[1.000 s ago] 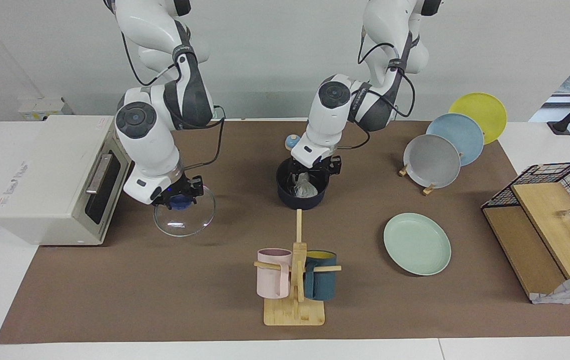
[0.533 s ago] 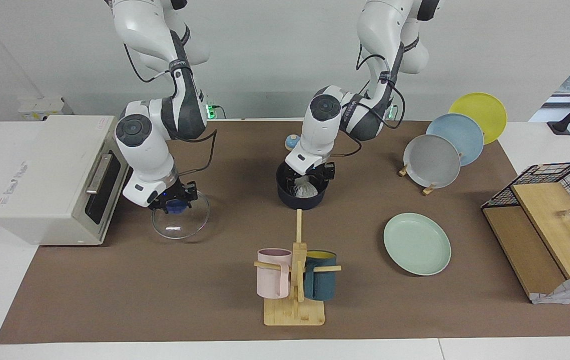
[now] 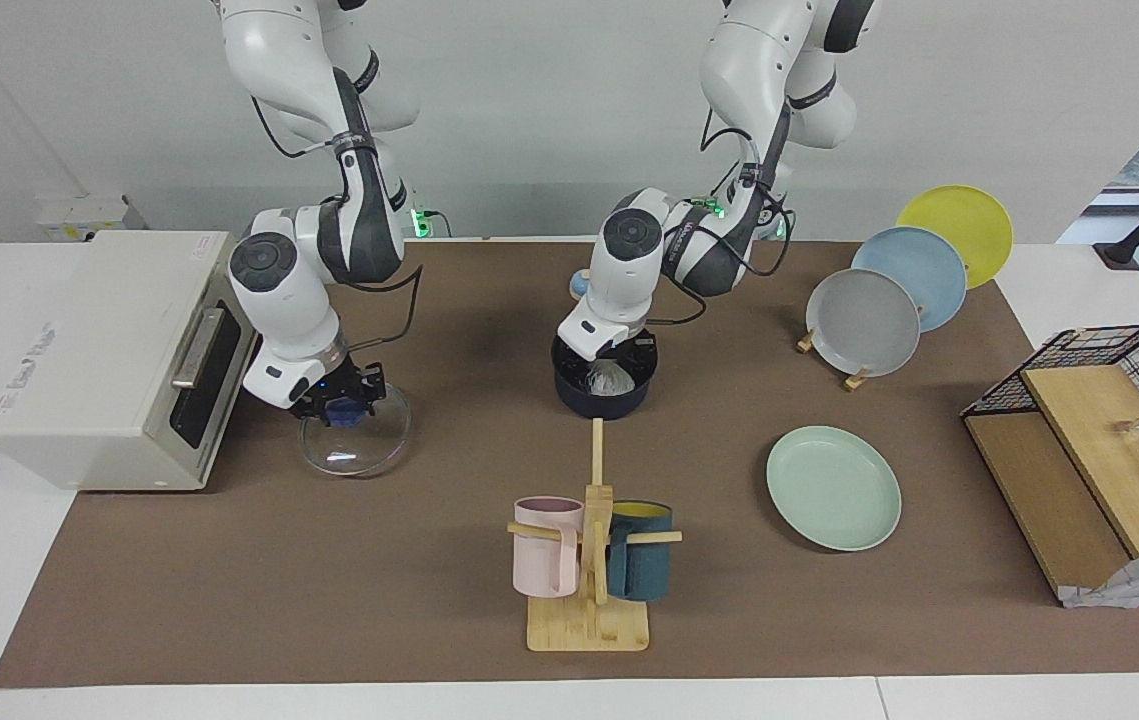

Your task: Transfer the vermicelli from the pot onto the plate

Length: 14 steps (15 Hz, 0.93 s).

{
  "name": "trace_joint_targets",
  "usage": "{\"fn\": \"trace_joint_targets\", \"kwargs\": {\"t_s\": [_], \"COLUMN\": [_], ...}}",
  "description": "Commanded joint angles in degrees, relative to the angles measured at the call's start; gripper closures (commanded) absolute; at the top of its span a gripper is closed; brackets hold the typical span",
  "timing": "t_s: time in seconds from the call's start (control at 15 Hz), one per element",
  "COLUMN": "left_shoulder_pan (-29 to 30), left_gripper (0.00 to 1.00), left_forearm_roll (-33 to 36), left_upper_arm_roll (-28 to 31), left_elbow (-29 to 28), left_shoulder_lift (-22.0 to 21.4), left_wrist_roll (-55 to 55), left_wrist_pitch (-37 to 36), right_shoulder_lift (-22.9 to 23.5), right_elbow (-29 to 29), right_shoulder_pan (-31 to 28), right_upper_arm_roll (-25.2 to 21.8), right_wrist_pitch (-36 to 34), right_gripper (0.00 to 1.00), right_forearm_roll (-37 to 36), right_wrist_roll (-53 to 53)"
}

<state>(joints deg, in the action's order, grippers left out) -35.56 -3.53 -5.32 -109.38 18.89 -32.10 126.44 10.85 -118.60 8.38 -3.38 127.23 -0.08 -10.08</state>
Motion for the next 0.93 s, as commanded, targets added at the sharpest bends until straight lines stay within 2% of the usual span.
{"fn": "trace_joint_targets", "kwargs": {"t_s": [0.0, 0.13, 0.2, 0.33, 0.47, 0.6, 0.8, 0.87], "left_shoulder_pan": [-0.3, -0.12, 0.58, 2.07, 2.69, 3.65, 7.34, 10.31], "left_gripper": [1.0, 1.0, 1.0, 1.0, 1.0, 1.0, 1.0, 1.0], "left_forearm_roll": [0.28, 0.28, 0.28, 0.11, -0.33, -2.52, -4.02, -4.03], "left_upper_arm_roll": [0.92, 1.1, 1.18, 1.1, 1.1, 1.36, 1.54, 1.45], "left_elbow": [-1.1, -0.57, -0.22, 2.4, 7.31, 12.06, 21.37, 24.27], "left_shoulder_lift": [-0.61, -0.96, -1.66, -3.85, -4.91, -5.88, -6.32, -5.97], "left_wrist_roll": [0.89, 1.07, 1.25, 1.25, 0.9, 0.81, 0.98, 1.16], "left_wrist_pitch": [1.62, 1.18, 0.31, -4.76, -12.06, -18.56, -29.19, -32.01], "right_shoulder_lift": [-1.79, -1.7, -1.7, -1.7, -1.62, -1.88, -2.76, -2.76], "right_elbow": [-2.33, -3.56, -3.74, -3.57, -3.13, -0.6, 9.66, 13.18], "right_shoulder_pan": [-1.26, -1.78, -1.79, -1.79, -1.53, -1.61, -1.96, -1.96], "right_upper_arm_roll": [0.83, 0.83, 0.83, 0.83, 0.83, 0.83, 0.75, 0.57], "right_wrist_pitch": [1.62, 3.19, 3.46, 3.2, 2.68, -0.38, -13.45, -17.67], "right_gripper": [0.44, 0.42, 0.37, 0.14, 0.0, 0.0, 0.0, 0.0], "right_forearm_roll": [-0.63, -0.63, -0.63, -0.54, -0.28, -0.28, -0.1, -0.19], "right_wrist_roll": [-0.73, -1.08, -0.99, -0.73, -0.64, -0.64, -0.64, -0.64]}}
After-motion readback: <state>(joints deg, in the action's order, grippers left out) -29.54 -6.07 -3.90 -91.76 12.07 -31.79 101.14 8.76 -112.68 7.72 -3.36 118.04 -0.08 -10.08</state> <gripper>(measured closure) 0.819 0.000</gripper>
